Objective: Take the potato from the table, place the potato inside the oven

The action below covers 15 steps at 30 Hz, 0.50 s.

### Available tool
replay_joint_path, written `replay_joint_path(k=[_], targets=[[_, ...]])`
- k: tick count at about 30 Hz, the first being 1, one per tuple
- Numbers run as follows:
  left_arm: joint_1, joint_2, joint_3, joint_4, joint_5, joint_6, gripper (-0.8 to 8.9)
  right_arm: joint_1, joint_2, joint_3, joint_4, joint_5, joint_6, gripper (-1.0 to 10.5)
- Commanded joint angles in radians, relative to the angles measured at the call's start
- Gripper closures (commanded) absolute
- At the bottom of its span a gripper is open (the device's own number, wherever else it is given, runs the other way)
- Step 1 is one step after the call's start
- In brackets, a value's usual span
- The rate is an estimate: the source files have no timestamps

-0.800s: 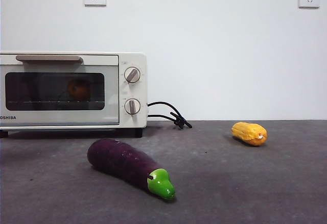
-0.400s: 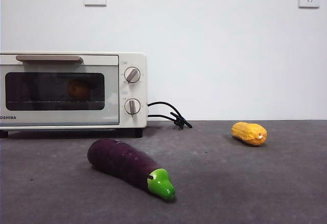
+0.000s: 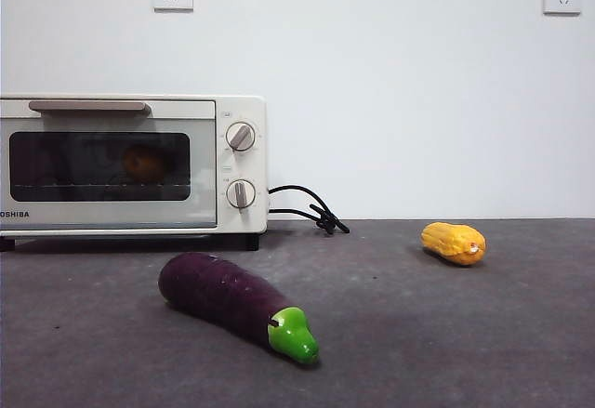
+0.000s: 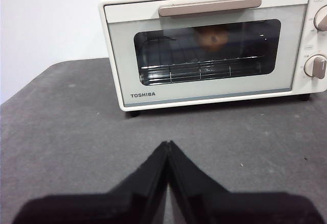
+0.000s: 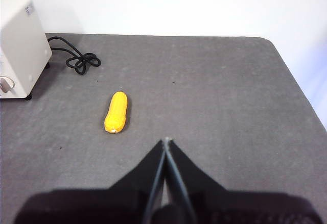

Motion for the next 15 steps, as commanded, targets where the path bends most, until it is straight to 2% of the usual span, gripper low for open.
replay_joint_path(k=[1, 6, 15], targets=[[0.005, -0.023, -0.039, -0.019, 0.052, 0.008, 8.18, 0.0, -0.003, -0.006, -0.019, 0.004, 0.011, 9.5], [0.029, -0.022, -0.039, -0.053, 0.109, 0.042, 8.17, 0.0, -0.003, -0.006, -0.019, 0.004, 0.011, 9.5], [0.057, -0.022, -0.039, -0.056, 0.131, 0.019, 8.17, 0.0, -0.003, -0.006, -0.019, 0.004, 0.011, 9.5]])
